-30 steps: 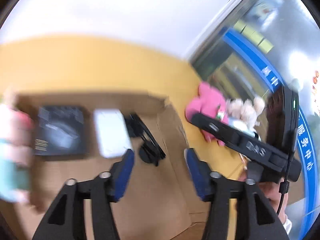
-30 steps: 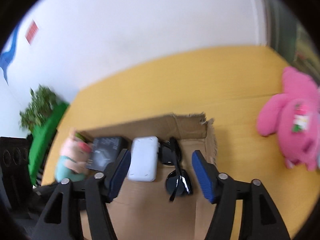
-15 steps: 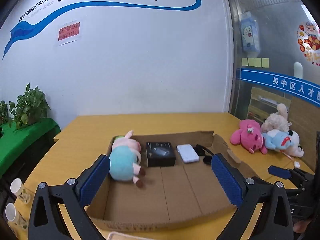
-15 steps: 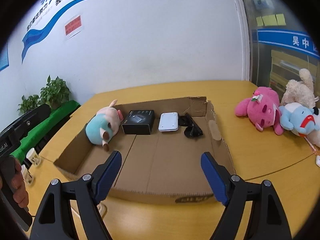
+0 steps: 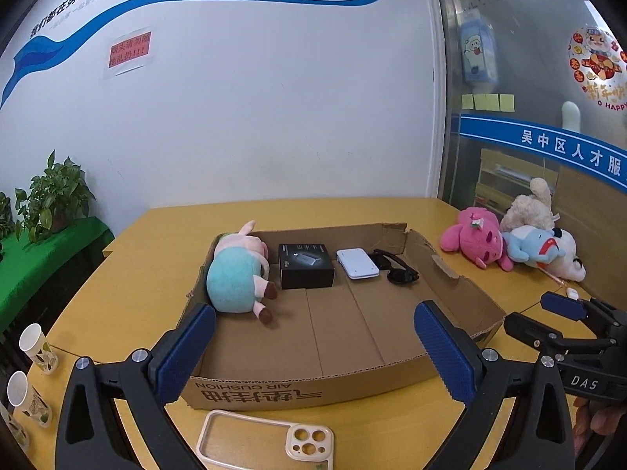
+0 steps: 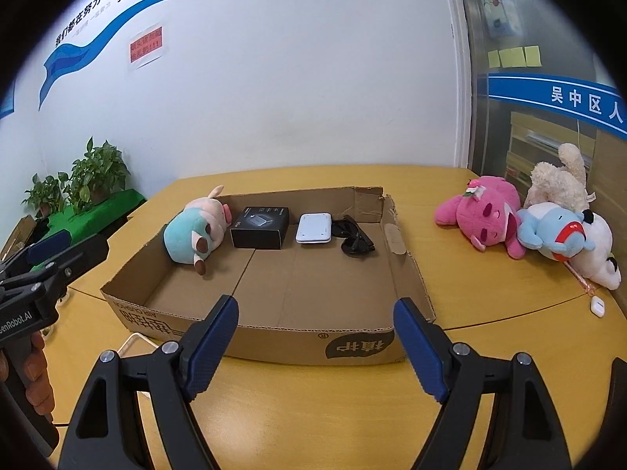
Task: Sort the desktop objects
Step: 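Withdraw the right gripper and reach toward the clear phone case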
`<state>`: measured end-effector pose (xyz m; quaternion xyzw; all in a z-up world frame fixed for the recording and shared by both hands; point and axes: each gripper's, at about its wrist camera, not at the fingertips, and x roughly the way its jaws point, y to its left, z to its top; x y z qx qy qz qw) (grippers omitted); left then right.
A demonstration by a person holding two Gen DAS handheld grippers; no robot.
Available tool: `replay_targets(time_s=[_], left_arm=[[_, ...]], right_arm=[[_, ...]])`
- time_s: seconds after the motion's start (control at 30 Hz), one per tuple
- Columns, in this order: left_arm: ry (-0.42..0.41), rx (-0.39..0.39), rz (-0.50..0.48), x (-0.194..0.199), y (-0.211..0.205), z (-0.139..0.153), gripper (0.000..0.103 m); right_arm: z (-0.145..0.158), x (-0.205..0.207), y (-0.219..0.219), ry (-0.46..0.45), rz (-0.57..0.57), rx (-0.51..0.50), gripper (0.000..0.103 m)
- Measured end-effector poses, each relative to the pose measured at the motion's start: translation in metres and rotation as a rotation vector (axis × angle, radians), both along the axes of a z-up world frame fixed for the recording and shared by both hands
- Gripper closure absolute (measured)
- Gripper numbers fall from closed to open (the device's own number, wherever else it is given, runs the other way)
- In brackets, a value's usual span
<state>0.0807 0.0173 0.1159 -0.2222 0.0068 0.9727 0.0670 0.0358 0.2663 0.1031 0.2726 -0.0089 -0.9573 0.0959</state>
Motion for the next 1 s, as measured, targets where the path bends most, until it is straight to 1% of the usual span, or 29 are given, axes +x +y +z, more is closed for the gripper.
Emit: replay_targets(time_s=[0.23, 0.3, 0.37, 0.53, 0.67, 0.73, 0.83, 0.93, 1.0], left_arm=[[-0.022, 0.025, -0.018, -0.002, -0.012, -0.009, 0.0], [-0.036, 0.019, -0.026, -0.003, -0.016, -0.014, 0.0], [-0.062, 0.015, -0.029, -0.004, -0.023, -0.023, 0.0], [-0.139, 0.037, -0.014, -0.01, -0.051, -0.049, 0.001], [-0.199, 0.03, 0.029, -0.014, -0.08, -0.074, 0.002], [-0.238, 0.034, 0.035, -0.019, -0.094, -0.087, 0.002], [-0.332, 0.058, 0.038, -0.029, -0.112, -0.11, 0.007], [-0.417, 0.084, 0.007, -0.037, -0.122, -0.131, 0.016], [-0.461, 0.105, -0.004, -0.043, -0.127, -0.143, 0.023]], right_arm=[[-0.008, 0.0, -0.007, -0.002, 0.005, 0.047, 0.021], [-0.012, -0.001, -0.01, -0.012, 0.008, 0.05, 0.021], [-0.015, -0.003, -0.014, -0.029, 0.017, 0.052, 0.021], [-0.027, -0.007, -0.029, -0.067, 0.057, 0.047, 0.021], [-0.046, -0.011, -0.046, -0.135, 0.112, 0.019, 0.021], [-0.059, -0.014, -0.056, -0.19, 0.162, -0.014, 0.021], [-0.085, -0.02, -0.078, -0.293, 0.243, -0.052, 0.022], [-0.106, -0.026, -0.101, -0.383, 0.308, -0.092, 0.022], [-0.116, -0.028, -0.114, -0.423, 0.348, -0.103, 0.022]])
